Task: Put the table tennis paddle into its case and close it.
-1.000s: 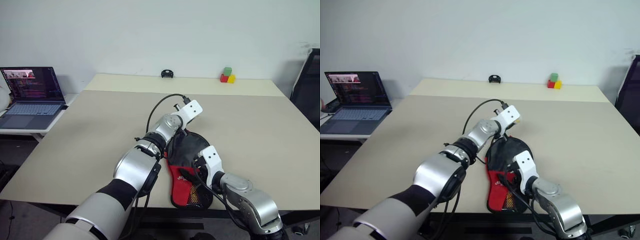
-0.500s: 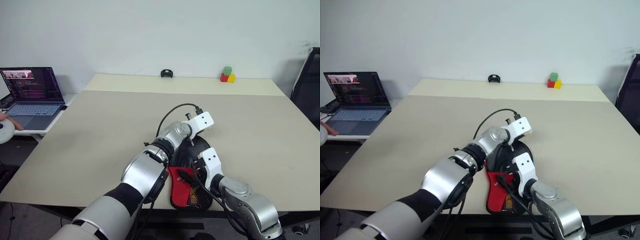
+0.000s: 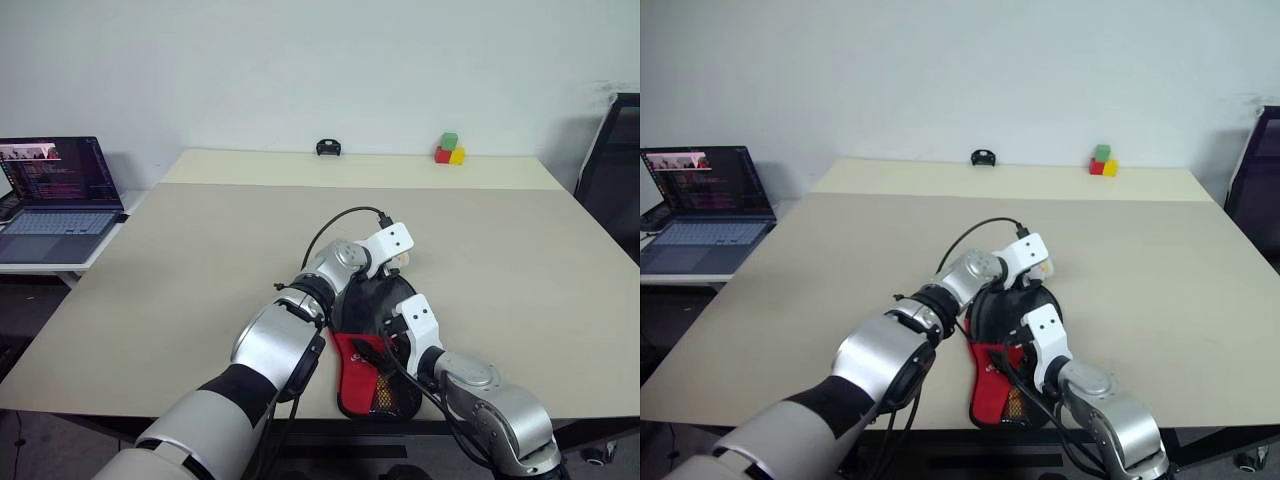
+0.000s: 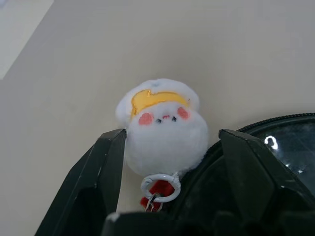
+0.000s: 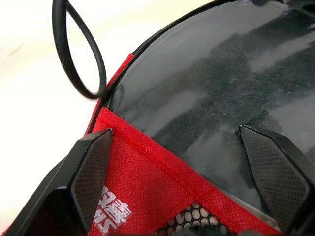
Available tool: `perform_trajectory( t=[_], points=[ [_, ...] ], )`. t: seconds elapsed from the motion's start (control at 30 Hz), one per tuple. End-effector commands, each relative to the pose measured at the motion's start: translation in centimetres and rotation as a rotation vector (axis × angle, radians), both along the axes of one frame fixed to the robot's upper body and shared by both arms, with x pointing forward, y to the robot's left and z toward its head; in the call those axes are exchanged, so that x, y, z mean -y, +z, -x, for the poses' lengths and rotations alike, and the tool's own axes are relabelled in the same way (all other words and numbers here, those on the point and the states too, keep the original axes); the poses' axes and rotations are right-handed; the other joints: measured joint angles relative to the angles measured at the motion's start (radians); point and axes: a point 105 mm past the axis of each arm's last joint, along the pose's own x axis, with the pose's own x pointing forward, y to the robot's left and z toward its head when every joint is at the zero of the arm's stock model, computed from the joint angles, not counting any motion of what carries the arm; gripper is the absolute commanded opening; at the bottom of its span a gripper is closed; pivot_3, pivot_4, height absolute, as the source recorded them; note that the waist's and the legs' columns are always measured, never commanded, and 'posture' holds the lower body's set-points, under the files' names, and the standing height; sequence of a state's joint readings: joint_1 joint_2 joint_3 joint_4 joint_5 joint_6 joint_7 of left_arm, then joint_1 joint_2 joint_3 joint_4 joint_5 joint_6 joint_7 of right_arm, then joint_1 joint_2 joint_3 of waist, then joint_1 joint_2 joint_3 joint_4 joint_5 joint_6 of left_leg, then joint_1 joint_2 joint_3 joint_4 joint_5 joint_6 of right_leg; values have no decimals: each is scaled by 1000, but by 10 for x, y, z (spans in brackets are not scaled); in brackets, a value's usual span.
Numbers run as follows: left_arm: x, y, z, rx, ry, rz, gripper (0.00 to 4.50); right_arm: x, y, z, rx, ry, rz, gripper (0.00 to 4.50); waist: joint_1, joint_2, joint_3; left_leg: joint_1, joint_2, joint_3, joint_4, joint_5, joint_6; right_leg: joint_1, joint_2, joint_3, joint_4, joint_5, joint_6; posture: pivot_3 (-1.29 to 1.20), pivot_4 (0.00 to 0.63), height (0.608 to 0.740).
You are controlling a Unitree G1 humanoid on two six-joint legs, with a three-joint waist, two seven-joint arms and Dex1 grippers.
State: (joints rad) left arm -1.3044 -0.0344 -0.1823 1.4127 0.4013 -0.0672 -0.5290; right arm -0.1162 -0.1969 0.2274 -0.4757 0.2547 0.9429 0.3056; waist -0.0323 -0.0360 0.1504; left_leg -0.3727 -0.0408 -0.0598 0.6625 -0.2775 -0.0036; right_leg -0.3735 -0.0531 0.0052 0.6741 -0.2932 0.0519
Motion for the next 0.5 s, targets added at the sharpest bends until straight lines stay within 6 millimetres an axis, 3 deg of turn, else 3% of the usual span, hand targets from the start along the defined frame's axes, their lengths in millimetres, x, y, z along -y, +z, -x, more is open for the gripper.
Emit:
perform_trajectory(
  t=[0.03,0.13,0.2,0.37,0.5],
  points=[
    [2,41,-8,101,-39,83,3254,5,-59,18,-274,13,80,4500,-1,0,0,1,0,0,0,0,0,0,0,0,0,0,0,0,150,740],
    [-18,72,-12,183,-98,150,3254,7,-56,11,-262,9,75,4500,-5,0,1,5,1,2,0,0,0,2,0,2,2,0,1,0,150,740],
    [-31,78,-13,187,-112,180,3254,12,-55,8,-256,3,74,4500,-6,0,1,7,2,3,-1,0,0,2,1,3,2,0,1,0,150,740],
    [-79,76,-15,171,-89,227,3254,24,-49,2,-241,-8,63,4500,-1,0,0,9,1,3,-1,0,0,4,0,3,1,0,1,0,150,740],
    [-102,65,3,78,-175,324,3254,29,-35,1,-207,8,34,4500,0,1,1,8,1,3,-1,0,0,3,0,6,1,1,-1,0,150,740]
  ],
)
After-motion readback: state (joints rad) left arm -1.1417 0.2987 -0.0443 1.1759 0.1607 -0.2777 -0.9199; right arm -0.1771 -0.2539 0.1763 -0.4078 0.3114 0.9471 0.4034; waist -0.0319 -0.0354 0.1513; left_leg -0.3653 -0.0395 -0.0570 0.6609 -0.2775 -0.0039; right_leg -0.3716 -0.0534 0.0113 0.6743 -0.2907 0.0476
